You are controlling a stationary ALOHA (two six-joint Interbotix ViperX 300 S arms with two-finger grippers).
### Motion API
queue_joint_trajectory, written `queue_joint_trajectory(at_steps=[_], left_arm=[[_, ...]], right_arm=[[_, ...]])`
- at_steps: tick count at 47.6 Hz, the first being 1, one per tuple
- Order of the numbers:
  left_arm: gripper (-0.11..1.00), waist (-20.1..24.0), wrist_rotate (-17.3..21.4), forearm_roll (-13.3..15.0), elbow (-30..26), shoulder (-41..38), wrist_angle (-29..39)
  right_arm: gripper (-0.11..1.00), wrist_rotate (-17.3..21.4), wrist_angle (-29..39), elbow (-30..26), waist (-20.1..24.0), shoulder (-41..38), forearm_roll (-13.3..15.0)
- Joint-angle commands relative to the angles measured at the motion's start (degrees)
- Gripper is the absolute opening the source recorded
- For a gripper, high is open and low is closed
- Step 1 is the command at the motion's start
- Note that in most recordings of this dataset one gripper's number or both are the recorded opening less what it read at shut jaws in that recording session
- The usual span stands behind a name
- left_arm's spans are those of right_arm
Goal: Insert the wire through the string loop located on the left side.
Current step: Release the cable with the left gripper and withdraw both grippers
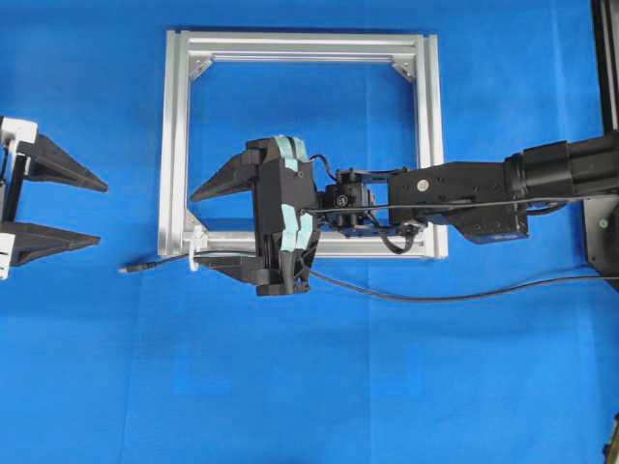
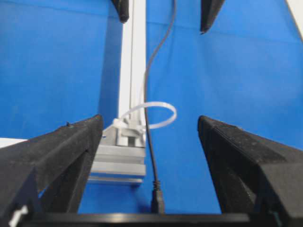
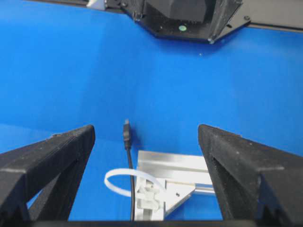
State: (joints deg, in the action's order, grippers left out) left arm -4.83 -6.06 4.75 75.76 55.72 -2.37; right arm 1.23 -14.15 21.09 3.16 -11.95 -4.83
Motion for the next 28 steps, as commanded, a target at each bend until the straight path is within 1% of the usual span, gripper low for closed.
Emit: queue_joint_trajectory(at_steps=[1,15,28], left_arm=[[0.76,0.44,0.09,-0.09,-1.23,-0.62,-0.26],[0.76,2.72,0.26,-0.09,-1.14,-1.41,-0.88],[0.76,3.34,0.26,-0.09,-1.05,-1.41,-1.32]], right_arm=[[0.92,0.0,0.0,0.09,-0.09,2.81,0.0],[0.92,0.0,-1.58,4.04,-0.18,5.27,-0.18],[0.92,0.0,-1.93,4.39,-0.18,5.54,-0.18]])
